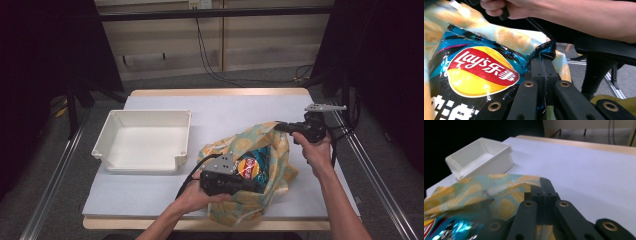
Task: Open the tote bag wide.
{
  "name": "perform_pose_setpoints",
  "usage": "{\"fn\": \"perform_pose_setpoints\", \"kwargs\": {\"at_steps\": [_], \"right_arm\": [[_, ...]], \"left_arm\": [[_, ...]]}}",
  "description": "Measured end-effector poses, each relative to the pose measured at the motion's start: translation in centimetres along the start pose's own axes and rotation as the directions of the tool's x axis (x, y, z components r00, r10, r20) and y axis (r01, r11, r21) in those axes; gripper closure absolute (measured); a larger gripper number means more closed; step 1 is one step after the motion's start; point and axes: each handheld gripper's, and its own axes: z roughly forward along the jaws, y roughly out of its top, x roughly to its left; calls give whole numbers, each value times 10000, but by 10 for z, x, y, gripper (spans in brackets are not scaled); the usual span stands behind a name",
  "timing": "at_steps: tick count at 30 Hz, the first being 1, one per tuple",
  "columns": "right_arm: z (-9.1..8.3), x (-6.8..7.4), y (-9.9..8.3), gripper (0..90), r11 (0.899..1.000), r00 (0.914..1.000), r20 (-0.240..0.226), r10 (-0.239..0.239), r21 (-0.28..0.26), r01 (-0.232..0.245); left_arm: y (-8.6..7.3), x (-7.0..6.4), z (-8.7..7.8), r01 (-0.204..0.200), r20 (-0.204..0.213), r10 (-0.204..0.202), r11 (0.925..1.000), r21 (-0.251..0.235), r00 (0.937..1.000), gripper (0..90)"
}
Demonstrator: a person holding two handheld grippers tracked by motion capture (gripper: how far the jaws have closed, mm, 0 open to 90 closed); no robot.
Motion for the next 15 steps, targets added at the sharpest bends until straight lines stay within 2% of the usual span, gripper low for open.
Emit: {"fn": "perform_pose_setpoints", "kwargs": {"at_steps": [1,3,4,10,15], "right_arm": [[-1,-4,2,900,9997,9998,66,195,-134,-194],[0,-5,3,900,9996,9995,184,265,-102,-264],[1,-4,3,900,9999,9999,81,108,-19,-108],[4,8,2,900,9997,9997,-199,-164,203,168],[4,7,2,900,9991,9997,-73,-238,340,241]], "left_arm": [[0,0,0,23,48,-22,9999,-108,10000,900],[2,0,-2,52,-53,-53,9998,-211,10000,900],[3,0,-3,65,-23,-66,9996,-277,10000,900],[17,5,-9,13,-374,-36,9981,-622,9993,900],[24,7,-11,-34,-408,-2,9963,-862,9992,900]]}}
